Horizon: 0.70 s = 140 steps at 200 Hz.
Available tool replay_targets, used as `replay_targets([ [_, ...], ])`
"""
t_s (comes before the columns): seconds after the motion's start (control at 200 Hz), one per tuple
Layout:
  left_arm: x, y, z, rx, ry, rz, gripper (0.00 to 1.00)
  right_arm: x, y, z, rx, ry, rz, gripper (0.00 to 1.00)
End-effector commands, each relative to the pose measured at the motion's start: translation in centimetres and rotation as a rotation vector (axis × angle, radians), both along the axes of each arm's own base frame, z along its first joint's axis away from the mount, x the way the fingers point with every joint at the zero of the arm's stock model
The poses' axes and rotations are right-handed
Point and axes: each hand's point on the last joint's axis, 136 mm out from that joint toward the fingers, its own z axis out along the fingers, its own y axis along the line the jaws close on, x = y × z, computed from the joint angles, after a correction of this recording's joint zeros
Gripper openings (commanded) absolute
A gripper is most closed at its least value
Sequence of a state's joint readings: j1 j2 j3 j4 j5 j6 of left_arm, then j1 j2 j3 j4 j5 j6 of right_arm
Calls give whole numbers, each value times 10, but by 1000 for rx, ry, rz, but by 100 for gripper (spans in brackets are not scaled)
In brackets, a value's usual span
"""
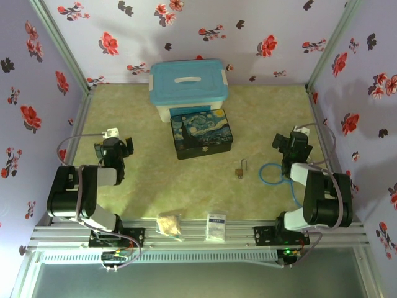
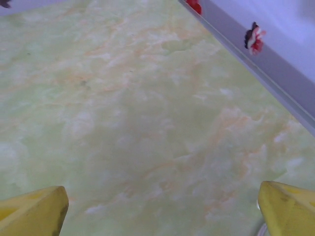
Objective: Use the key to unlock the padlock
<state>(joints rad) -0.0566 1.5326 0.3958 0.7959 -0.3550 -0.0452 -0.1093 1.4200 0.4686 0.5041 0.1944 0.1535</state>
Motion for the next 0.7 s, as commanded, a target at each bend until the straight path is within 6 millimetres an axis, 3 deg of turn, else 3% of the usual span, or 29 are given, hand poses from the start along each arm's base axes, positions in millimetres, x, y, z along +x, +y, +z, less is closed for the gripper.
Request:
replay_targets([
  [0.0,8,-10,16,-22,-89,-58,100,3,14,22,67,-171,51,99],
  [0.045,9,-9,17,-22,-109,-56,100,8,23,24,74,-229,105,99],
  [0.27,9,-9,16,-23,-103,-57,100,25,61,0,-3,-173,270,99],
  [0.695,8,-8,16,-22,-104,-53,100,24,56,-1,-11,-143,235,99],
])
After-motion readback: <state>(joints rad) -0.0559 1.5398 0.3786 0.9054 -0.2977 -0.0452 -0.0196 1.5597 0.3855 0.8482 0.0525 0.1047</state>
